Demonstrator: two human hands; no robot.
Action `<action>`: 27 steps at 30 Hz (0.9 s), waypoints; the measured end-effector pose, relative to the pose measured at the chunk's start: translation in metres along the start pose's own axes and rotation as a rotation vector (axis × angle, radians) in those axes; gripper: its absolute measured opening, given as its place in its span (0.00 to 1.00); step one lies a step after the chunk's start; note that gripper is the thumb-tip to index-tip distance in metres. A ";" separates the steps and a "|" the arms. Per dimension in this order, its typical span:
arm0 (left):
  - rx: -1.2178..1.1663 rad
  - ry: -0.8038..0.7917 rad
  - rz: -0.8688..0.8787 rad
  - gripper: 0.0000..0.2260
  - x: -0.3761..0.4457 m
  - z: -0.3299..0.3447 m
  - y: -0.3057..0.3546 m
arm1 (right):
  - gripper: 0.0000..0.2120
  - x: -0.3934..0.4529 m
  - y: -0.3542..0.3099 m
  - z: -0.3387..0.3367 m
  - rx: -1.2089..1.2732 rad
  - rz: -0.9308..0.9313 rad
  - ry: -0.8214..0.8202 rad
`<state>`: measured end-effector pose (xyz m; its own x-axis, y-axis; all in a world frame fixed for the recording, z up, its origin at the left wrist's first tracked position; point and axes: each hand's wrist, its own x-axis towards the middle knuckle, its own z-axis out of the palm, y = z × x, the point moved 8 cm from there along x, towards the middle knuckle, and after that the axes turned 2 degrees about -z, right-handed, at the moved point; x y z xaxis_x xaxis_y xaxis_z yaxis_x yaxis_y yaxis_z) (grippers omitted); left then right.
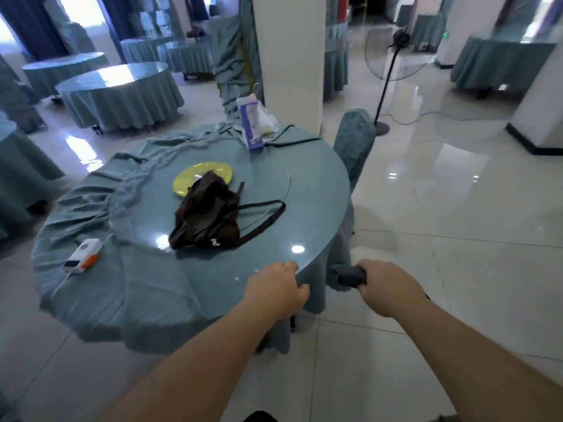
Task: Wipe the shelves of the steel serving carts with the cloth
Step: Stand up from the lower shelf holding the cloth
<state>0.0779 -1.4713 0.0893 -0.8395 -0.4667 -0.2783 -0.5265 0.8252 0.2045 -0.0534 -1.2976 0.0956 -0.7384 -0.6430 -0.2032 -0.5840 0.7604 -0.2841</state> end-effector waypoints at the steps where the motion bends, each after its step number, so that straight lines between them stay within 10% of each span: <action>1: -0.004 -0.004 0.031 0.25 0.019 -0.005 0.015 | 0.03 0.011 0.013 -0.004 0.002 0.028 -0.007; 14: 0.193 -0.100 0.457 0.26 0.280 -0.023 0.168 | 0.02 0.154 0.168 -0.048 0.177 0.494 0.125; 27: 0.316 -0.248 0.851 0.26 0.371 0.048 0.397 | 0.02 0.101 0.357 -0.051 0.362 0.966 0.258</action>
<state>-0.4356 -1.3018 0.0226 -0.8539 0.3839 -0.3515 0.3420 0.9229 0.1770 -0.3536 -1.0867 0.0212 -0.9090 0.2904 -0.2989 0.3923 0.8381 -0.3790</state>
